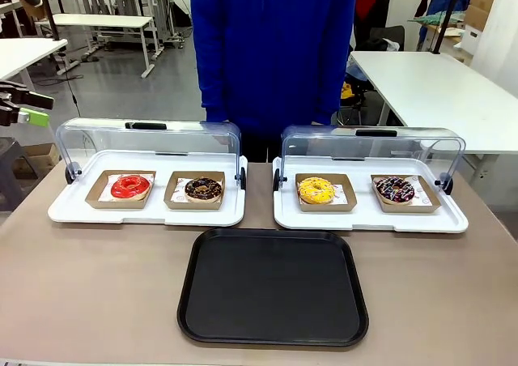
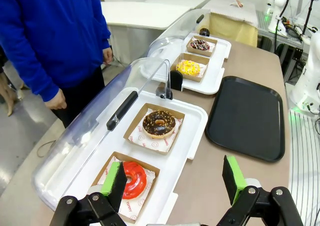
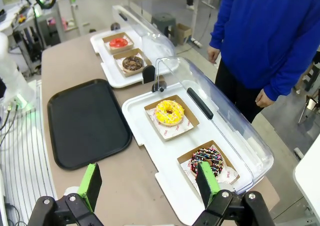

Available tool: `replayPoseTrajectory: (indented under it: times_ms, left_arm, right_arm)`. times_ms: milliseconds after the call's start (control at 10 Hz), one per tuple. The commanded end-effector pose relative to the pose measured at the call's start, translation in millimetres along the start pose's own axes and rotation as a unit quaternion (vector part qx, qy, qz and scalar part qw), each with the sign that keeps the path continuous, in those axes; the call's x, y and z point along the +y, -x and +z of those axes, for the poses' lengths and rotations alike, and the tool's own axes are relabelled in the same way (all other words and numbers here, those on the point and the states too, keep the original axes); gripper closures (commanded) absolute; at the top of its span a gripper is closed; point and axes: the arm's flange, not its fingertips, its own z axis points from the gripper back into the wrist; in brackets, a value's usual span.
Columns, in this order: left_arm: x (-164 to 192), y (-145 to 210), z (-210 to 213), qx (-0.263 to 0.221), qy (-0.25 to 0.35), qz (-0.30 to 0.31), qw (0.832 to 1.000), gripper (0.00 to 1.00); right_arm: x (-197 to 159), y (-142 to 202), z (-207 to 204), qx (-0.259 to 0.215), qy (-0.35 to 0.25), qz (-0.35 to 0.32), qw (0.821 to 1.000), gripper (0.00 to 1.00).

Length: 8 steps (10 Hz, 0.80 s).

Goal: Move the first donut from the left to the tray.
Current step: Pick up the Paper togo box containing the Donut indicated by the person and place it on the Handle tray.

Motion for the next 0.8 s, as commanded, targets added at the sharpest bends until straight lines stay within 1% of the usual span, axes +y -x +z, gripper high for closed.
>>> replayPoseTrajectory:
  times_ms: [0, 700]
  left_arm:
    - [0.4, -0.3, 0.0, -0.004, 0.003, -0.002, 1.000, 0.00]
    - [0.4, -0.3, 0.0, -0.004, 0.003, -0.002, 1.000, 0.00]
  right_arm:
    - [-2.3, -1.2, -0.6, -0.011, -0.001, 0.013, 1.000, 0.00]
    - [-2.3, -1.2, -0.6, -0.011, -0.001, 0.013, 1.000, 0.00]
